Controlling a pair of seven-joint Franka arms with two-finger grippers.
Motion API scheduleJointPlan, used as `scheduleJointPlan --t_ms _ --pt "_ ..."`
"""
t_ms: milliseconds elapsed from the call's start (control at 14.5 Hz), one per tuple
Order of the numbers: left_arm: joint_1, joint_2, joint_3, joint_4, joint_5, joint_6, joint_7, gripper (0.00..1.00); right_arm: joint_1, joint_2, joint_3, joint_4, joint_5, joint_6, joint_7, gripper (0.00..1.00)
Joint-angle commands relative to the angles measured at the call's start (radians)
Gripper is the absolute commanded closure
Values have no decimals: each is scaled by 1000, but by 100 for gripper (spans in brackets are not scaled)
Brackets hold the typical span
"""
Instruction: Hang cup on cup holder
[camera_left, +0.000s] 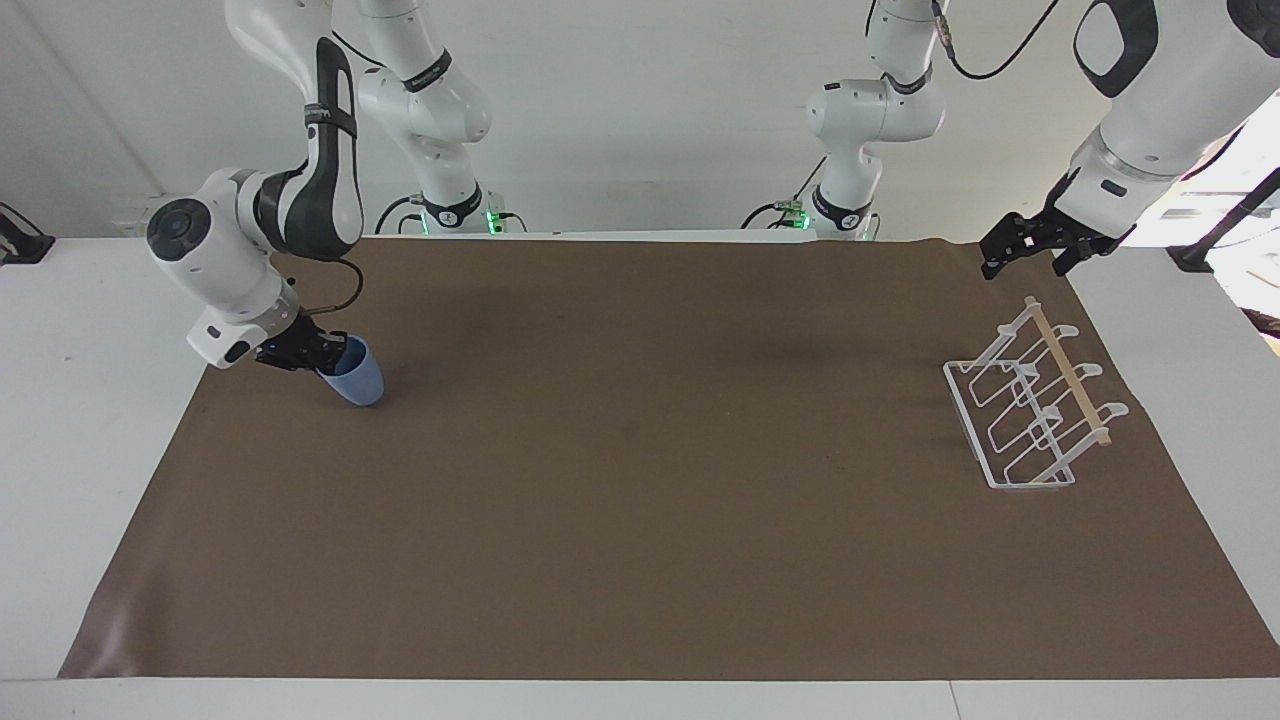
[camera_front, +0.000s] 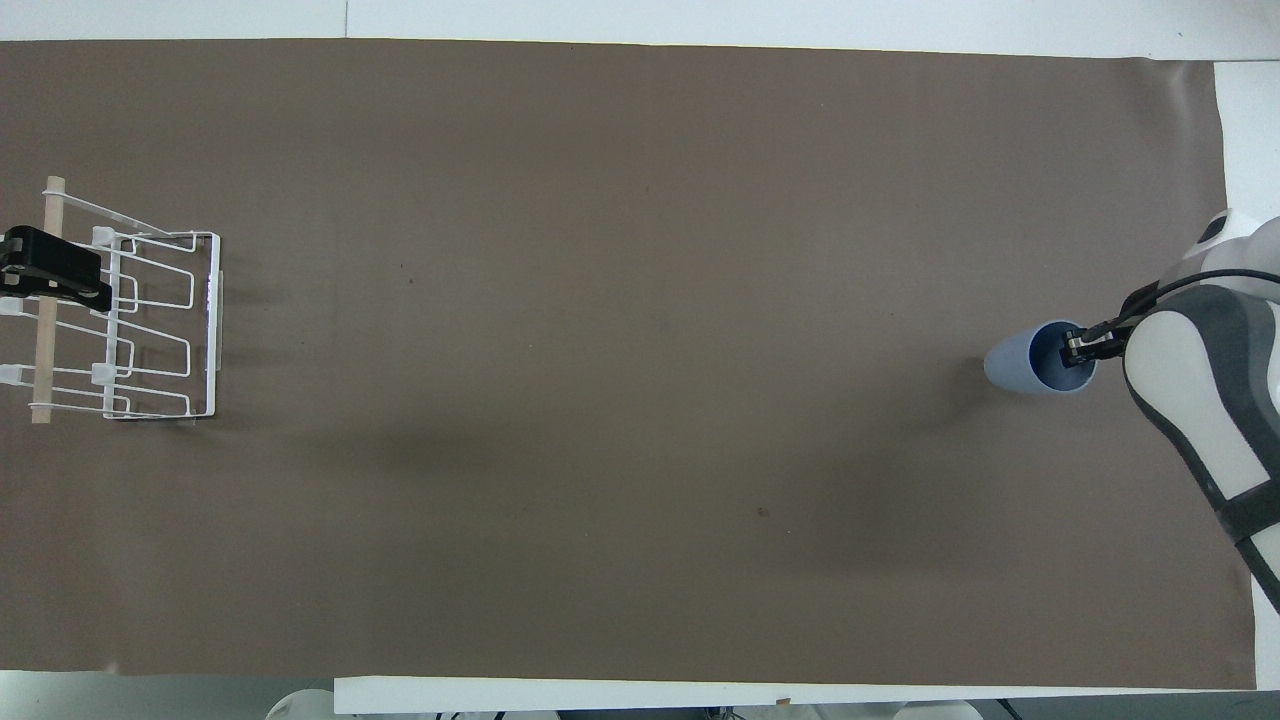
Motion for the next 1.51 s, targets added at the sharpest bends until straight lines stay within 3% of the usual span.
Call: scheduleJointPlan --t_ms 0,206,481,688,894,1100,1444 --pt "-68 -8 -3 -17 4 27 -256 0 35 -5 8 83 226 -96 -23 100" --pt "-144 -5 -3 -17 -65 71 -563 0 113 -8 8 83 549 -120 6 100" --pt "-150 -8 -6 -16 -272 88 -888 0 288 -10 8 83 856 -92 160 98" --pt "-234 -7 -8 -22 -307 177 -1099 0 428 -10 8 83 1035 44 307 97" --pt "-309 29 -17 -25 -356 332 -1424 0 592 -4 8 82 1095 240 406 97" --pt "-381 29 -18 -28 -358 340 -1500 0 725 2 8 79 1148 397 467 97" --pt "-418 33 -18 -68 -352 279 -1547 0 761 4 8 77 1149 420 487 97"
